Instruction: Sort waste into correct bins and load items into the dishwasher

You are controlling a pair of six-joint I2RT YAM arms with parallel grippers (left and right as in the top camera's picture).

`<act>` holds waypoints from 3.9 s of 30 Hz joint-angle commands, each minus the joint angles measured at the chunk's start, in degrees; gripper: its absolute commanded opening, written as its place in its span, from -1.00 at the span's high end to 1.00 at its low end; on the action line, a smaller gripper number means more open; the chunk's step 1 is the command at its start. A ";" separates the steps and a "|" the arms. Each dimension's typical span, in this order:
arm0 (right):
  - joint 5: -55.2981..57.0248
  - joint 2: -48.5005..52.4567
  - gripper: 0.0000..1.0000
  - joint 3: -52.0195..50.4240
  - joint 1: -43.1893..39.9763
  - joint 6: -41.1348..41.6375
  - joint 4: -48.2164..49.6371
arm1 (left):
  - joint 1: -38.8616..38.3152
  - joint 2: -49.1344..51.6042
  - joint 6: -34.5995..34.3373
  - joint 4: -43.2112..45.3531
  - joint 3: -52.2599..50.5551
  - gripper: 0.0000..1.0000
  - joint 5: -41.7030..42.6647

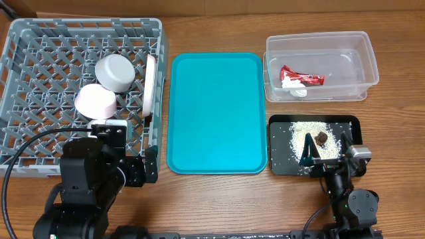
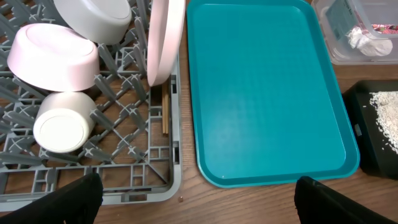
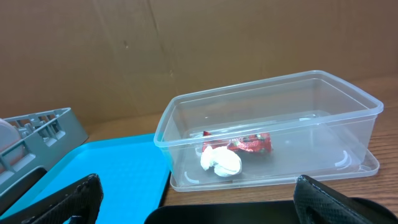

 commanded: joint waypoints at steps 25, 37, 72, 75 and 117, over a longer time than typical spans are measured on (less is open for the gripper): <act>-0.50 -0.52 -1.00 -0.61 -0.15 -0.07 0.15 | 0.13 0.00 0.90 0.17 -0.24 -1.00 -0.33; -0.50 -0.52 -1.00 -0.61 -0.15 -0.04 0.15 | 0.13 -0.04 0.87 0.15 -0.24 -1.00 -0.33; -0.50 -0.52 -1.00 -0.61 -0.15 -0.04 0.15 | 5.97 -41.70 2.86 64.65 -61.09 -1.00 -1.27; -0.50 -0.52 -1.00 -0.61 -0.15 -0.07 0.15 | 5.97 -41.70 2.60 60.43 -61.09 -1.00 -1.68; -0.50 -0.52 -1.00 -0.61 -0.15 -0.04 0.13 | 5.88 -41.64 2.62 60.57 -61.09 -1.00 -1.68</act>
